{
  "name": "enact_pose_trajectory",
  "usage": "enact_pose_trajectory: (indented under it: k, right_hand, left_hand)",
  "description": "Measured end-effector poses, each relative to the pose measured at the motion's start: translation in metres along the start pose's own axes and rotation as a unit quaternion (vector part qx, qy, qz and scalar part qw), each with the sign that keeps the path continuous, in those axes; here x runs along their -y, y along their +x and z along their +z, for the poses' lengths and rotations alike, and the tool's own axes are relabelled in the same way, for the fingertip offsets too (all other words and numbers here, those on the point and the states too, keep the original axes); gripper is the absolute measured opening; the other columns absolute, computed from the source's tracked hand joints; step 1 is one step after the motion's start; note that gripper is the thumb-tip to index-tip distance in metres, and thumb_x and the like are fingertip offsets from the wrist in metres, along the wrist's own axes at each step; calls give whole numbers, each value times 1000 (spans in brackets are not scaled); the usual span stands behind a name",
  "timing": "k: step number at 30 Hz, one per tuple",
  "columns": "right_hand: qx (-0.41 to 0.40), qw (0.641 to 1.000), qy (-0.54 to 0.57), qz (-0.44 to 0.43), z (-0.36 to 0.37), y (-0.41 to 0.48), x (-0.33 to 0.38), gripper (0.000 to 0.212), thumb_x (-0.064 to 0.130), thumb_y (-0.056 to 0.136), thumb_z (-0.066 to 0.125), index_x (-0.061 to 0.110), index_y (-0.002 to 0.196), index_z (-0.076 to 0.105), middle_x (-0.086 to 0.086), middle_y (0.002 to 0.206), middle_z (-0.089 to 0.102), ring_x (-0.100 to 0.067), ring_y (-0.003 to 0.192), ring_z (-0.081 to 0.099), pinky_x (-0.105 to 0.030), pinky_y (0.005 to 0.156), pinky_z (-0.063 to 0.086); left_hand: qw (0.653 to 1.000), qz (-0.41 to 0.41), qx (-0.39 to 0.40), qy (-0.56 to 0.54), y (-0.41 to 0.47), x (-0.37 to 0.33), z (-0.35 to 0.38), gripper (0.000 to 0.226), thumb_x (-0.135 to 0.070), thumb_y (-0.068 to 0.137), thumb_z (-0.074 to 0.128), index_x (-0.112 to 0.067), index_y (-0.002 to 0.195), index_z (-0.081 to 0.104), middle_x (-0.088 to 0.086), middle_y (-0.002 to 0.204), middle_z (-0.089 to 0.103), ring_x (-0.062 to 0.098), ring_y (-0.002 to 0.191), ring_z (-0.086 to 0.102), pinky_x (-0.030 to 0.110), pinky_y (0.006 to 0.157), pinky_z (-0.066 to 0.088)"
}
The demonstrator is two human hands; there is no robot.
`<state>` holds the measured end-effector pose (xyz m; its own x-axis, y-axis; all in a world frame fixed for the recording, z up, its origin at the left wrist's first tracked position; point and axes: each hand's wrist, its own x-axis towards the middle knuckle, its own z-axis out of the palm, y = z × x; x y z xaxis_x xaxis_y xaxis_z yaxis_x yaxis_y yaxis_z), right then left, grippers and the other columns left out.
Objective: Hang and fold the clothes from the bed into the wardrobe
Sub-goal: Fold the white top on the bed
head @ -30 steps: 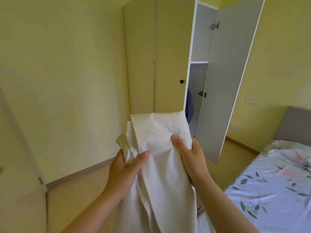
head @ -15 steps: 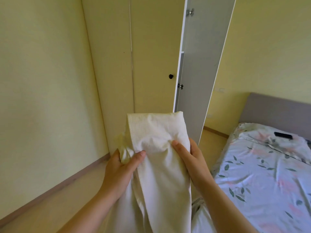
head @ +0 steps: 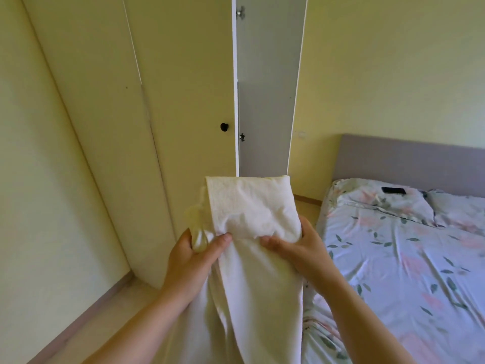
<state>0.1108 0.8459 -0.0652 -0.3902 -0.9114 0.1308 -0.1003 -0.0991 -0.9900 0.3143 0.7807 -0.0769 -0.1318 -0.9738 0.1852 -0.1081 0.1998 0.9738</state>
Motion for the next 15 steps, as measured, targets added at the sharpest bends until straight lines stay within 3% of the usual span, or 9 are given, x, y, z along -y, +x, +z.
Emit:
enact_pose_trajectory:
  k: [4, 9, 15]
  right_hand:
    - [-92, 996, -14, -8, 5, 25, -7, 67, 43, 51, 93, 30, 109, 61, 20, 93, 72, 4, 80, 69, -11, 59, 52]
    - [-158, 986, -46, -7, 18, 51, -8, 57, 46, 53, 90, 41, 100, 59, 30, 90, 68, 9, 79, 66, -9, 56, 50]
    - [-247, 966, -69, 31, 12, 70, -18, 64, 50, 49, 90, 41, 105, 59, 21, 93, 71, 3, 82, 68, -26, 73, 57]
  left_hand:
    - [998, 11, 57, -12, 45, 8, 10, 28, -39, 74, 82, -23, 94, 69, -15, 86, 75, -2, 75, 69, 12, 59, 48]
    - [991, 14, 127, -41, 100, 20, 17, 44, -52, 64, 75, -27, 99, 68, -15, 91, 75, -1, 80, 70, 19, 67, 48]
    - [974, -4, 216, -60, 144, 32, 46, 46, -54, 64, 75, -28, 102, 68, -16, 93, 74, 0, 83, 70, 22, 70, 50]
